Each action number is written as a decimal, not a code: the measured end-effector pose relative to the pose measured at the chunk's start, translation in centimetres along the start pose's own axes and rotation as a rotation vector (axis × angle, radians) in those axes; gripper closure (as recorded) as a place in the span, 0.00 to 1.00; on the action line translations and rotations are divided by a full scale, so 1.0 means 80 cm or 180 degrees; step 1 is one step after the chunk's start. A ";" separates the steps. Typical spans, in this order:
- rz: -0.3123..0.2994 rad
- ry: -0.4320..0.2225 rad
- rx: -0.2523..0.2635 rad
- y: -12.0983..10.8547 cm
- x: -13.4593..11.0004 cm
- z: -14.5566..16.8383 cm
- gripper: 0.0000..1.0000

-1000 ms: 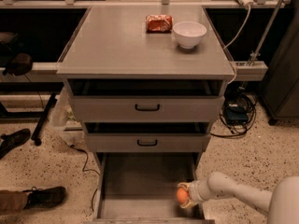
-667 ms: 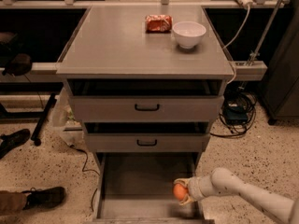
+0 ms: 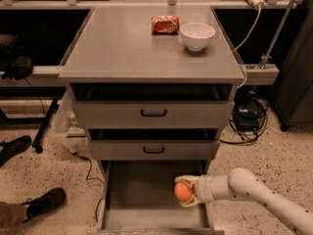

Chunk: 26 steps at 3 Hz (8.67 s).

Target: Pick orange from bottom drawer and place on counter

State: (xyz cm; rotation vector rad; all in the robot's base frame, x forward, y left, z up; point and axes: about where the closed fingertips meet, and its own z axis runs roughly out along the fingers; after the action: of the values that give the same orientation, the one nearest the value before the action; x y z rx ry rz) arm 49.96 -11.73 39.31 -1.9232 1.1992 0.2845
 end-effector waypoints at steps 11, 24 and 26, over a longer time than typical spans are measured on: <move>-0.1537 -0.0009 0.1055 -0.462 -0.392 -0.140 1.00; 0.0281 -0.0577 0.0438 -0.599 -0.310 -0.170 0.00; 0.0259 -0.0394 0.1074 -0.580 -0.304 -0.308 0.00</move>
Offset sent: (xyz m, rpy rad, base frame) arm 0.0026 0.0125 0.0566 -0.0149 -0.1034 -0.0265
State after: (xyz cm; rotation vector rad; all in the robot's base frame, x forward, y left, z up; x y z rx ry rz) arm 70.14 -5.35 93.21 -1.5471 1.1632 0.2242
